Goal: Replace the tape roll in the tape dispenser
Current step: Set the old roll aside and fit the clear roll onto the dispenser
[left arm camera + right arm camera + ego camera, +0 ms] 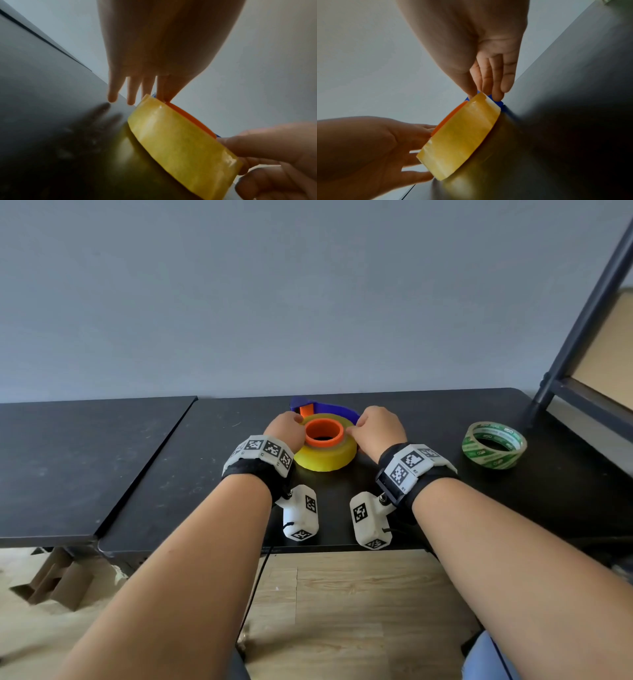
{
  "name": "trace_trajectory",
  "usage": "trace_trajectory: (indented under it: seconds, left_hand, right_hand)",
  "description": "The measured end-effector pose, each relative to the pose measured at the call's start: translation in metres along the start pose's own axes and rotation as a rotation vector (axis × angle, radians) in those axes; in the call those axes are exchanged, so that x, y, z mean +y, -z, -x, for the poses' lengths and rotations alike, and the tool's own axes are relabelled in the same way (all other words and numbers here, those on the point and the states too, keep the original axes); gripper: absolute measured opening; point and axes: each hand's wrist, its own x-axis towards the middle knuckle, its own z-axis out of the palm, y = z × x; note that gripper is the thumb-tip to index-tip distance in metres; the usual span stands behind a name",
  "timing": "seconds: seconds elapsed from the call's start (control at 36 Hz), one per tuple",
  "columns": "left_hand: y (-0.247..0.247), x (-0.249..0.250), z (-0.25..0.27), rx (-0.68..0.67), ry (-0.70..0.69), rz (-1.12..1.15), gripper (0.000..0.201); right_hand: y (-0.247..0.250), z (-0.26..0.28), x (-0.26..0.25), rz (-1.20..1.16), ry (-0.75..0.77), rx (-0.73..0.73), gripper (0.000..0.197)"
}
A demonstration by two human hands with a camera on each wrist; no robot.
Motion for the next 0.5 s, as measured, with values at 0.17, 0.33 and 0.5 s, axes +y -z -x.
trace_trajectory:
  seconds: [0.17,0.33,0.5]
  left_hand:
    - [0.002,-0.001,-0.001,0.008,-0.017,-0.007,0.044]
    - [0.006,-0.003,-0.002,0.028,0.030,-0.027,0.035]
    - [0.006,-0.012,-0.002,0.015,0.054,-0.040,0.032]
  right_hand:
    - [0.004,0.002,-0.003,0.014,0.040,0.028,0.015]
    - [0.011,0.011,-0.021,-0.083,0.197,-0.024,0.017]
    - [0.005,0.017,-0.029,0.089,0.270,-0.308,0.046]
